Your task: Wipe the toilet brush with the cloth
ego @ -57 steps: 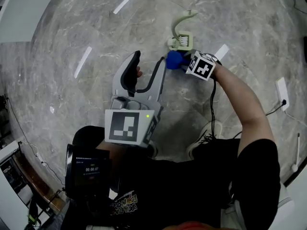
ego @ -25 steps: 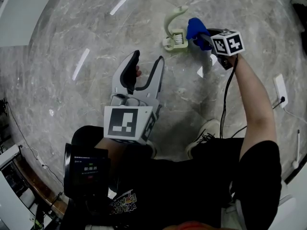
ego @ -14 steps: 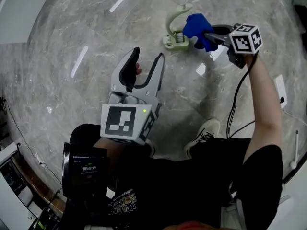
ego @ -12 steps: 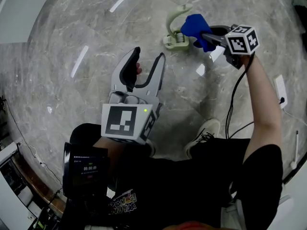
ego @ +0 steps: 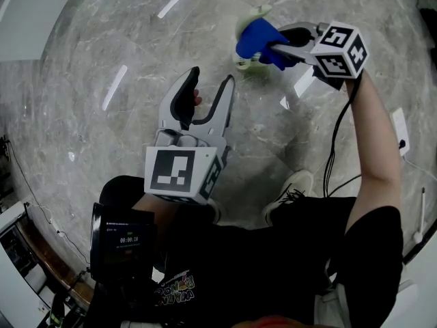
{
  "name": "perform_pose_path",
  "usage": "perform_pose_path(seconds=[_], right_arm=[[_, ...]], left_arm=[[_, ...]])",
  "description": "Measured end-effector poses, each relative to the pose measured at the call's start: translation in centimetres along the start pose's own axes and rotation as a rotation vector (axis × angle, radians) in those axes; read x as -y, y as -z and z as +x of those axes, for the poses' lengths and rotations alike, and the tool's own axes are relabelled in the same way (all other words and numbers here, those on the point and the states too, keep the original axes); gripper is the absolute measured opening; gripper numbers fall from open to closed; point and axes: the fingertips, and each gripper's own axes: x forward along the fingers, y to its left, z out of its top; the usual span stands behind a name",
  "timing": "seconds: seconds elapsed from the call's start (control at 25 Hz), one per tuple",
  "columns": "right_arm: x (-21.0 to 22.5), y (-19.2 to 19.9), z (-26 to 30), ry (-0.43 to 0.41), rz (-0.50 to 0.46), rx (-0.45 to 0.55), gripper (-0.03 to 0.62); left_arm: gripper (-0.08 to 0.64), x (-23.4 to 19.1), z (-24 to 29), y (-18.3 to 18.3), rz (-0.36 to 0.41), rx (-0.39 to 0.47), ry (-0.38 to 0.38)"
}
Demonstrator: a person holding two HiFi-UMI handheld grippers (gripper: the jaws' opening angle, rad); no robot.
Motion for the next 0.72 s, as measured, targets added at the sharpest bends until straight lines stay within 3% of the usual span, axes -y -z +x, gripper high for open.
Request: perform_pose_path(seconds=[0.36,0.56,0.72], right_arm=[[-0.2,-8.0,-7.4,-0.021,0.040,0.298,0.101],[0.4,-7.9,-8.0,-0.004,0.047,0.310,0.101],[1.8,-5.0,-6.4,0.009,0.107,0.248,0.101]], left_arm=[[0.230,-0.1,0.1,0.1,0.003,0.004,0.004],[0.230,0.0,0.1,0.2,0.010,0.006,0.011],[0.229,0.1,0.1,0.3,0.006,-0.004,0.004]])
